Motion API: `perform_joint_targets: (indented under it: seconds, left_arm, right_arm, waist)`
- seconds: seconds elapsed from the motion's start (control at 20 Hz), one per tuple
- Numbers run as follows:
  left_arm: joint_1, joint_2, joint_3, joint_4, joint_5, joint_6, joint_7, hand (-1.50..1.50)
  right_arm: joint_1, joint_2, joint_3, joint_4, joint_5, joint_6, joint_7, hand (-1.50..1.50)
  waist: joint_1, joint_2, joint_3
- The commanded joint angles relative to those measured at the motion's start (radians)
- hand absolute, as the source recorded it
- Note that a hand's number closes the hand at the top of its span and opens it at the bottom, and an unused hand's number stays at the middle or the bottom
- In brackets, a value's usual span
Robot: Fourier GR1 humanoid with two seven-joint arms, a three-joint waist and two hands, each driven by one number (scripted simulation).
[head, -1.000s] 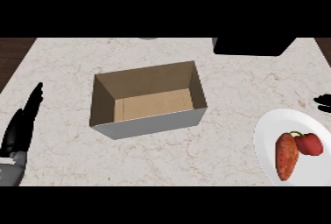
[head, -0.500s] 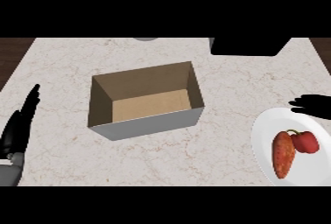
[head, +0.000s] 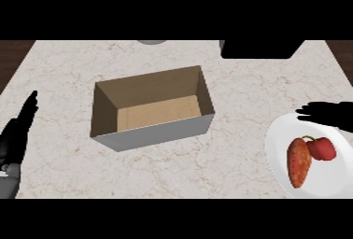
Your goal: Pick the bell pepper from the plate and place it in the cardboard box
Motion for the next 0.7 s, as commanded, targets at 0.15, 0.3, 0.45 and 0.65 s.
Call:
perform_joint_targets:
  seconds: [0.15, 0.3, 0.45, 0.65]
  left_arm:
    - [-0.045, -0.015, 0.063, 0.105, -0.01, -0.045, -0.054, 0.0]
    - [-0.025, -0.012, 0.043, 0.031, -0.035, -0.04, 0.009, 0.0]
    - [0.041, -0.027, 0.051, -0.027, -0.037, -0.023, -0.004, 0.0]
    - [0.056, -0.038, 0.054, -0.044, -0.053, -0.024, 0.001, 0.0]
  right_arm:
    - [0.0, 0.004, -0.059, 0.021, 0.044, 0.012, -0.098, -1.5]
    - [0.045, 0.011, -0.038, -0.057, 0.028, 0.062, -0.105, -1.5]
    - [0.055, 0.011, -0.03, -0.109, 0.017, 0.092, -0.107, -1.5]
    - [0.122, -0.007, -0.034, -0.253, -0.018, 0.12, -0.078, -1.5]
  waist:
    - [-0.008, 0.0, -0.001]
    - [-0.012, -0.002, -0.001]
    - [-0.008, -0.004, -0.001]
    - [-0.016, -0.006, -0.001]
